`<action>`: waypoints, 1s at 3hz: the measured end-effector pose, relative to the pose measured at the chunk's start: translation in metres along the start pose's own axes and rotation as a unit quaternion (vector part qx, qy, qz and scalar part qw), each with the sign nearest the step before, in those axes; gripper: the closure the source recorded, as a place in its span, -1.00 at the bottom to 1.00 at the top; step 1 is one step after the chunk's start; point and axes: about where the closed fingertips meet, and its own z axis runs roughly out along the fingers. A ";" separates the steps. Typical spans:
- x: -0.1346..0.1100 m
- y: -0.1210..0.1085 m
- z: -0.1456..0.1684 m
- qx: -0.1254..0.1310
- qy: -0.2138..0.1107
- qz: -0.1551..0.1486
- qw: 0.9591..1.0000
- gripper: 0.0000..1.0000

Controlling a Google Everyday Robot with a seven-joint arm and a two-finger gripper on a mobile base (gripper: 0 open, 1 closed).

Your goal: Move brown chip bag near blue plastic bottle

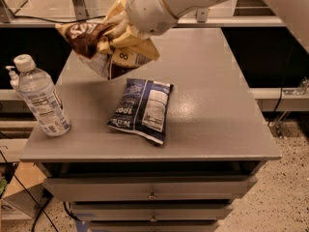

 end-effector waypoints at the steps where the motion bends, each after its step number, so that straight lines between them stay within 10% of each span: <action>1: 0.004 0.001 0.041 -0.013 -0.025 0.004 1.000 0.20; 3: 0.013 0.014 0.092 -0.034 -0.063 0.032 0.997 -0.73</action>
Offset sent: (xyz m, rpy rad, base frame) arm 0.0286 0.0767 -0.0802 0.0799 0.1157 0.0877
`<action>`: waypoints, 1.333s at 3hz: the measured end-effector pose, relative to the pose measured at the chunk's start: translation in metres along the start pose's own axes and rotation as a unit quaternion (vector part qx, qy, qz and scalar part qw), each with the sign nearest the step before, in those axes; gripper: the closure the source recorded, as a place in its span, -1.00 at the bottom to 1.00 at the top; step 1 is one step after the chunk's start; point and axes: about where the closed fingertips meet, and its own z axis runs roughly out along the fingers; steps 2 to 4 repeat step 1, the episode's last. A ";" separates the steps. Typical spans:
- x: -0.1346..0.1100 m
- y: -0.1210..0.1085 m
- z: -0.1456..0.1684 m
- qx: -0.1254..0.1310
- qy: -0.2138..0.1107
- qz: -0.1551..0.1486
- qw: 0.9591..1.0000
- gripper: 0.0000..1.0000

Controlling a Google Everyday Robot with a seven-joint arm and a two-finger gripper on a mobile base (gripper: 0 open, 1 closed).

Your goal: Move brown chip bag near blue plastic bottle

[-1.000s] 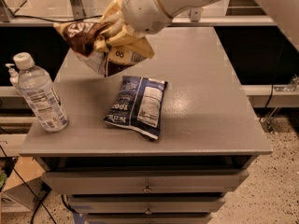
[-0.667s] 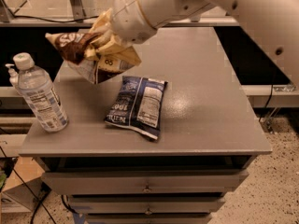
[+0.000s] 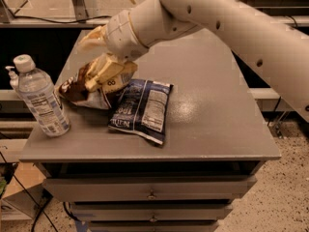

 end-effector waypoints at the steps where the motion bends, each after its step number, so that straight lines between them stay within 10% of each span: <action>1: -0.001 0.000 0.001 -0.001 0.000 -0.001 1.000 -1.00; 4: -0.001 0.000 0.001 -0.001 0.000 -0.001 1.000 -1.00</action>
Offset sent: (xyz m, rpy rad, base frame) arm 0.0000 0.0000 0.0000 0.0000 0.0000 0.0000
